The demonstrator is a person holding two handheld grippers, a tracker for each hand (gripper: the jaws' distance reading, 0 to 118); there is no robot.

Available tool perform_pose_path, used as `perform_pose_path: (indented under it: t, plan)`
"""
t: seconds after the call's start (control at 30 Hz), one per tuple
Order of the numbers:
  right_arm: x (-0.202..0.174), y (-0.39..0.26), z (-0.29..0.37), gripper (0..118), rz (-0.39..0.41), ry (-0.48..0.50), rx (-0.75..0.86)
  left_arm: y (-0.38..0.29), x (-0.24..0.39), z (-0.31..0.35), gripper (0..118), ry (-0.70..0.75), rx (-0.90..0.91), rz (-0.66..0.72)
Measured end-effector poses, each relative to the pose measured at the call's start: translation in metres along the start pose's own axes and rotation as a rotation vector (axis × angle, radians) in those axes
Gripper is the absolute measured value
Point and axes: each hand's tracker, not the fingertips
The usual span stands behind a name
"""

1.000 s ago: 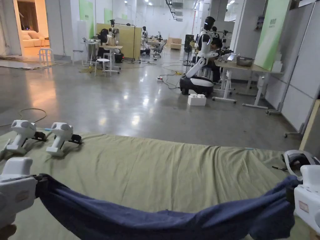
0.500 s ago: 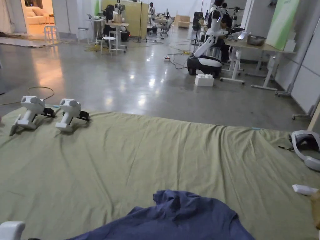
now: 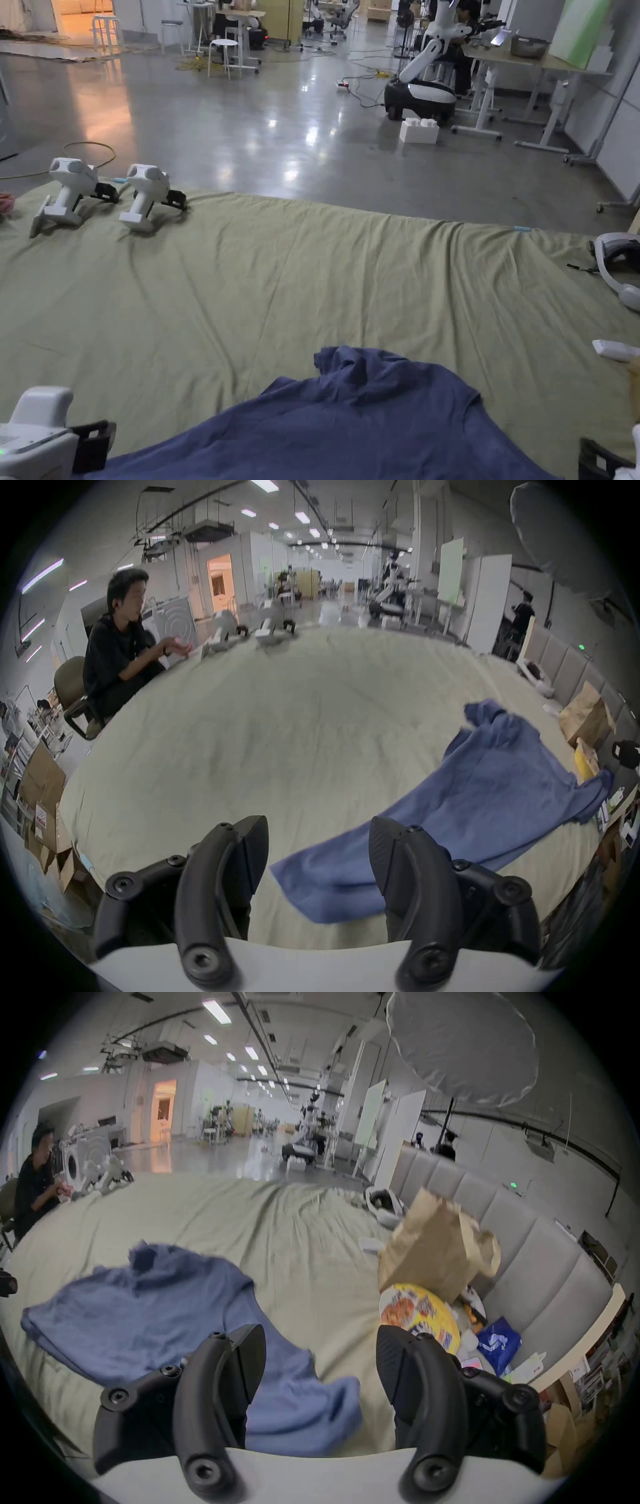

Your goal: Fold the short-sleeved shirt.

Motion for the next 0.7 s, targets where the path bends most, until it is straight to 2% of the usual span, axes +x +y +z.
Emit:
perform_pose_path:
  t: [0.27,0.37,0.43,0.47,0.5,0.53,0.57,0.6,0.63,0.7]
  plan:
    - [-0.068,0.046,0.037,75,-0.066,0.093,0.254,0.037,0.059,0.031,70,-0.066,0.240,0.006]
    - [-0.089,0.055,0.044,73,-0.126,0.145,0.341,0.046,0.082,0.041,70,-0.051,0.342,0.007]
    - [-0.104,0.060,0.048,70,-0.125,0.137,0.380,0.045,0.086,0.028,69,-0.037,0.409,0.011]
    - [-0.111,0.062,0.049,62,-0.123,0.130,0.397,0.047,0.091,0.030,68,-0.037,0.442,0.012]
    - [-0.117,0.062,0.050,37,-0.123,0.130,0.416,0.048,0.095,0.032,66,-0.047,0.467,0.013]
    - [-0.123,0.063,0.053,18,-0.117,0.132,0.429,0.049,0.098,0.033,60,-0.079,0.489,0.009]
    - [-0.128,0.064,0.053,16,-0.103,0.132,0.440,0.047,0.105,0.034,46,-0.097,0.505,0.003]
    - [-0.132,0.065,0.052,16,-0.095,0.127,0.441,0.048,0.108,0.034,13,-0.111,0.502,-0.005]
    - [-0.136,0.065,0.053,14,-0.089,0.139,0.448,0.050,0.111,0.034,9,-0.112,0.502,-0.014]
    - [-0.142,0.066,0.055,14,-0.067,0.168,0.439,0.049,0.124,0.033,8,-0.051,0.514,-0.037]
